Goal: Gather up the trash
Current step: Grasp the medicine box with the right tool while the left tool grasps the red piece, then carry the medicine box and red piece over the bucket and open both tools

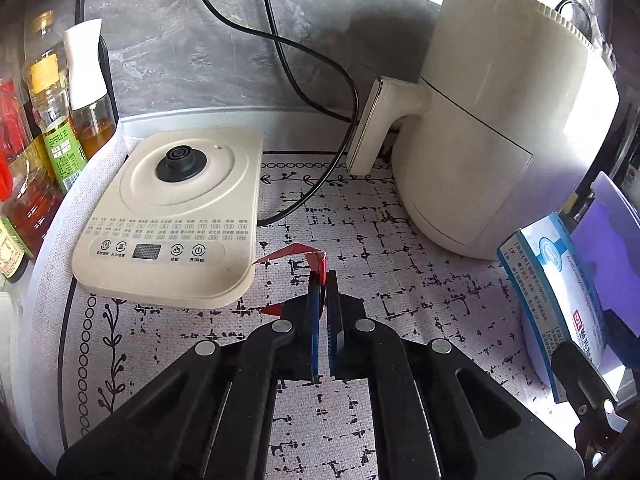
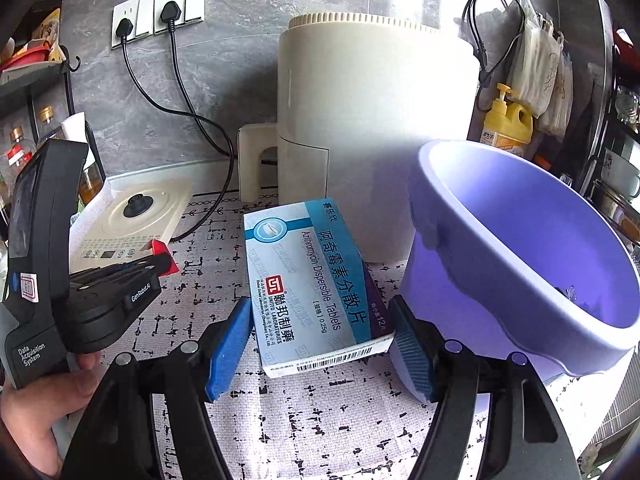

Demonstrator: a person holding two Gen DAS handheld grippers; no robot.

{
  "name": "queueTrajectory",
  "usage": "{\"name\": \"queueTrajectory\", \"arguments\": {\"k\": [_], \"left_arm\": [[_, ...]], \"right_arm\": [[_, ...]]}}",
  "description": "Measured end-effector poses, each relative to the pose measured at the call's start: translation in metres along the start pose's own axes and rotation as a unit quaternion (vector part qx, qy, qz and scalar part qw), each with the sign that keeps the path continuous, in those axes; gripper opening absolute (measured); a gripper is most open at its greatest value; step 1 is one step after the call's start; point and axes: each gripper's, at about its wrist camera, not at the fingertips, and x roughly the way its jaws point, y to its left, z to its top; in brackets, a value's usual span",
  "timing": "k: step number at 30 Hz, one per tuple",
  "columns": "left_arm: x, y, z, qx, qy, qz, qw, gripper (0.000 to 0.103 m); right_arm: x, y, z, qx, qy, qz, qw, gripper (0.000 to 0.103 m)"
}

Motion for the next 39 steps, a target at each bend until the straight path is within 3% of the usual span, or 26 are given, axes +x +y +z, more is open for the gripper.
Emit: {"name": "queueTrajectory", "arguments": {"k": [15,22,30,39], "left_arm": [[-0.069,0.01,0.03,-0.015,-0.064,0.044,0.9968,0.004],[-0.091,0.005,0.043,-0.019,-0.089,0.043,0.9949,0.004],[-0.106,-0.026,0.057,-0.008,-0.116,0.021,0.993,0.004],[-0.102,-0.085,0.061,0.025,-0.12,-0.032,0.992,0.004]], "right_arm": [[-0.027,0.013,0.031,0.001,-0.04,0.084,0.996,0.068],[-0.045,0.011,0.051,-0.008,-0.063,0.105,0.992,0.068],[-0.067,-0.015,0.07,-0.005,-0.09,0.098,0.991,0.068],[-0.08,-0.065,0.068,0.018,-0.098,0.052,0.994,0.068]]}}
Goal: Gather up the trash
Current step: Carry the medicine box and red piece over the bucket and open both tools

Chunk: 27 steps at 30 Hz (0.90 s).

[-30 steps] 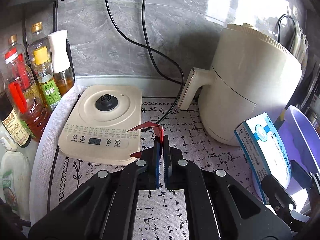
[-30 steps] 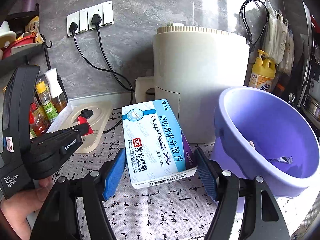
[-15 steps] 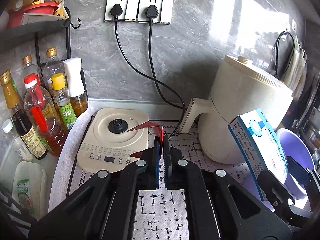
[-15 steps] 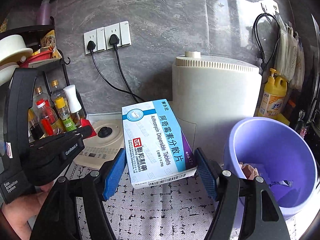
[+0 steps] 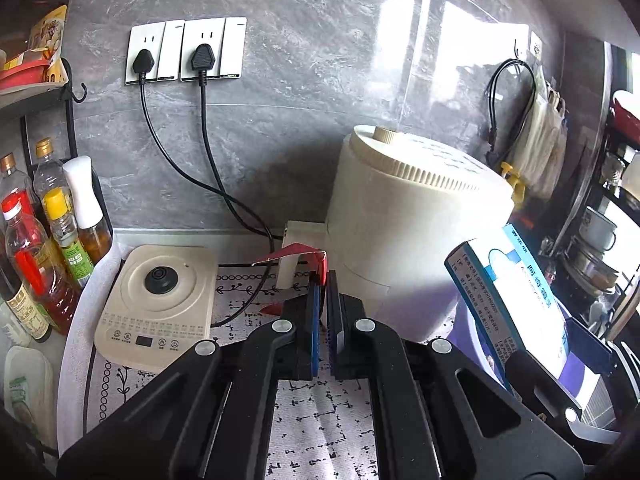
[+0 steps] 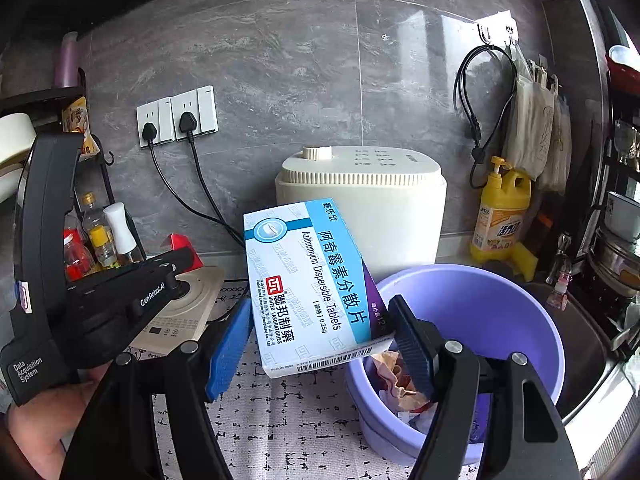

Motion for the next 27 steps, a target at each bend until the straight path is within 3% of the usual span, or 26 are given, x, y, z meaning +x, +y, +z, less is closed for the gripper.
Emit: {"name": "queueTrajectory", "arguments": {"k": [13,15,18,27], "left_arm": [[0.01,-0.074,0.0,0.034,0.005,-0.072,0.9968,0.004],[0.01,-0.082,0.0,0.039,0.006,-0.081,0.9959,0.004],[0.01,-0.094,-0.001,0.045,0.008,-0.094,0.9945,0.004],[0.011,-0.121,-0.004,0.062,0.018,-0.121,0.9906,0.004]], "right_arm": [[-0.016,-0.074,-0.009,0.049,0.007,-0.09,0.995,0.069],[-0.017,-0.085,-0.011,0.06,0.014,-0.096,0.993,0.072],[-0.025,-0.098,-0.015,0.074,0.009,-0.116,0.991,0.083],[-0.051,-0.124,-0.022,0.11,0.014,-0.13,0.985,0.085]]}}
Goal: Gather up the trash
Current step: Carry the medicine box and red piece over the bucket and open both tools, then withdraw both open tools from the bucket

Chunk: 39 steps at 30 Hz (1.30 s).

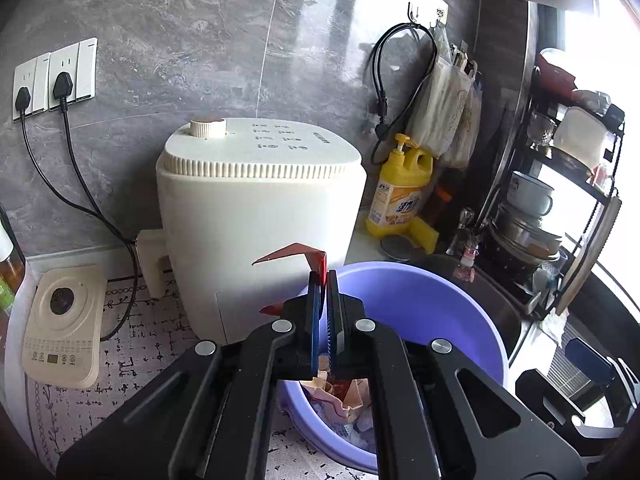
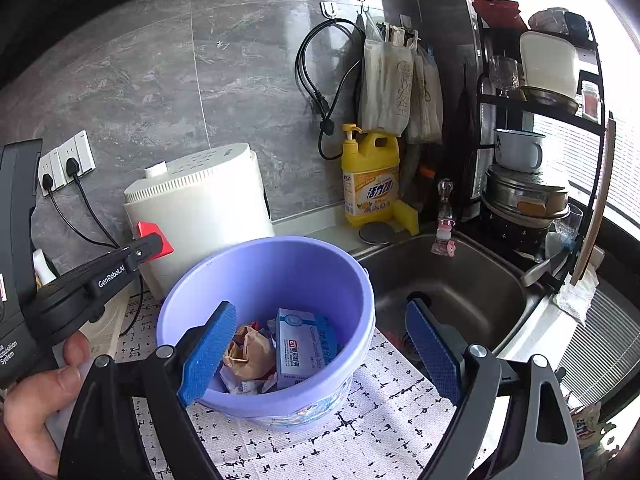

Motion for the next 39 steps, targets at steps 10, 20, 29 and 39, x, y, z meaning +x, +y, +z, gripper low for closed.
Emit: {"name": "queueTrajectory", "arguments": {"k": [10,20,29,39], "left_arm": [[0.015,-0.034,-0.007,0.028,0.029,-0.05,0.9979,0.005],[0.011,-0.011,-0.003,0.017,0.027,-0.036,0.9988,0.069],[-0.013,0.023,0.002,0.003,0.019,0.017,0.9997,0.073],[-0.053,0.066,0.004,-0.029,0.011,0.076,0.9966,0.08]], "right_arm": [[-0.007,-0.018,-0.003,0.018,-0.002,-0.021,1.0,0.085],[0.0,-0.014,-0.001,0.022,0.004,-0.007,1.0,0.085],[0.005,0.011,0.008,0.005,0.003,0.031,0.999,0.085],[0.007,0.04,0.014,-0.014,0.024,0.069,0.997,0.086]]}}
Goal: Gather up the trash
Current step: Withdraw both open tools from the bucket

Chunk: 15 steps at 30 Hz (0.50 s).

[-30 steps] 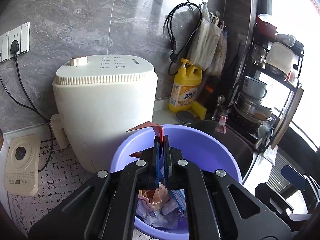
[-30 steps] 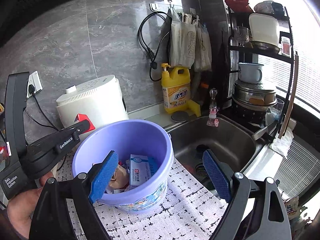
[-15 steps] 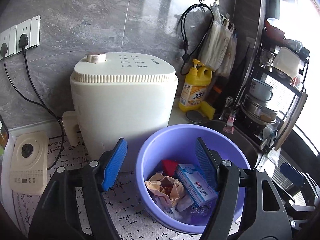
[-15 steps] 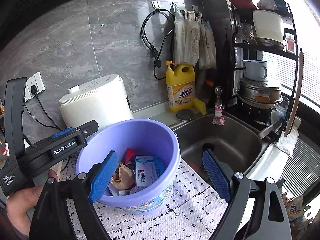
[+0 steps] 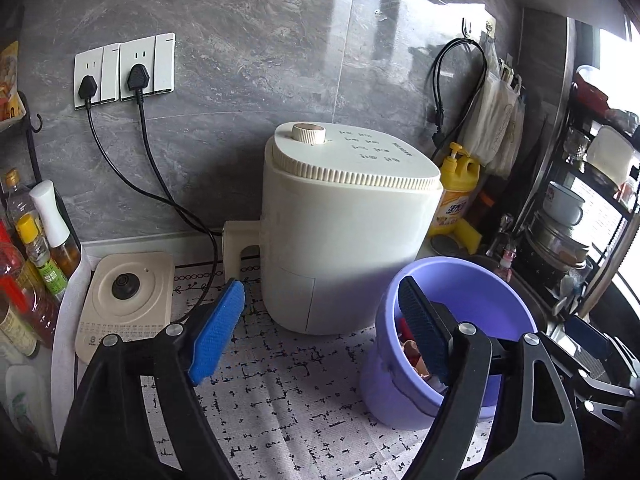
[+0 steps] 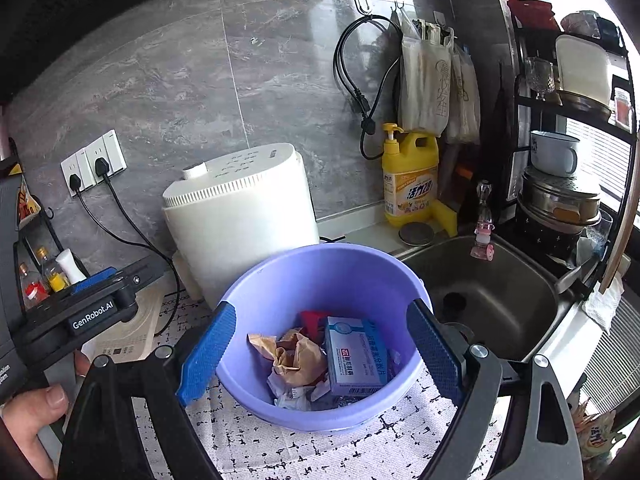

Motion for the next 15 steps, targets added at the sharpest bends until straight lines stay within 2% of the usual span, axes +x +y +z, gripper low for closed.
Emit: {"name": "queueTrajectory", "arguments": {"k": [2,6,15], "left_arm": [[-0.006,0.007,-0.001,-0.002,0.0,0.011,0.9999,0.082],[-0.019,0.019,-0.004,-0.009,-0.004,0.029,0.9995,0.09],[-0.045,0.04,-0.012,-0.029,-0.008,0.064,0.9975,0.097]], "right_arm": [[0.001,0.005,0.0,-0.003,0.007,0.01,1.0,0.087],[0.0,0.016,0.001,-0.014,0.015,0.032,0.999,0.095],[-0.005,0.04,-0.001,-0.042,0.025,0.073,0.996,0.095]]}}
